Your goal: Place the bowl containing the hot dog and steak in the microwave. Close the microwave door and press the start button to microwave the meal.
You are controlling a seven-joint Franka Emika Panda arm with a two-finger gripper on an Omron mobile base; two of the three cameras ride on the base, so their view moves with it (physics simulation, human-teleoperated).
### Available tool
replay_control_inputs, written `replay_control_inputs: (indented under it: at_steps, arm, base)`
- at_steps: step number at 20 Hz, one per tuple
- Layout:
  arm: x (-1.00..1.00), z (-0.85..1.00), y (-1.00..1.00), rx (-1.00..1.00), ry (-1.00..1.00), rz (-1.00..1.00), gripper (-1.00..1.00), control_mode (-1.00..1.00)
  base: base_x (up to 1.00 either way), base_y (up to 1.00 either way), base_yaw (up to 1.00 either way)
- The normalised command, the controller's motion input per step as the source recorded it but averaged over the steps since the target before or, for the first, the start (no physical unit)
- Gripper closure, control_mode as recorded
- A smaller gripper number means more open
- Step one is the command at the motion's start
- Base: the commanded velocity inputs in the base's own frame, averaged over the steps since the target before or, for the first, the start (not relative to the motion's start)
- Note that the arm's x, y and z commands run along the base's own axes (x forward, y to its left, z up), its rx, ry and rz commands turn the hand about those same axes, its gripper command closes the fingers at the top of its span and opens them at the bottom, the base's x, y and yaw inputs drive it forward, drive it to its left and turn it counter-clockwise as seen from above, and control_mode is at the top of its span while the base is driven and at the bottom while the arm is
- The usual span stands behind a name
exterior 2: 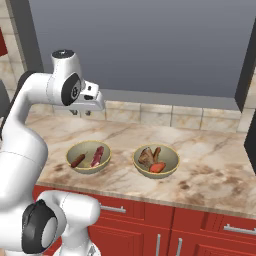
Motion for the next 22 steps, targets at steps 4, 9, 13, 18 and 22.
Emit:
replay_control_inputs:
  at_steps: [4, 9, 13, 18, 22]
  arm:
    - [-0.14, 0.0, -0.02, 0.0, 0.0, 0.0, -1.0, -1.0]
    - [-0.23, -0.03, -0.07, 0.0, 0.0, -0.02, -1.0, -1.0]
    - [-0.22, -0.14, -0.02, 0.0, -0.03, -0.04, -1.0, -1.0]
    - [-0.17, -0.36, 0.0, 0.0, -0.05, -0.05, -1.0, -1.0]
    - [-0.14, -0.38, -0.02, 0.0, -0.08, -0.05, -1.0, -1.0]
  base:
    - [0.0, 0.0, 0.0]
    - [0.0, 0.0, 0.0]
    - [0.0, 0.0, 0.0]
    - [0.0, 0.0, 0.0]
    - [0.0, 0.0, 0.0]
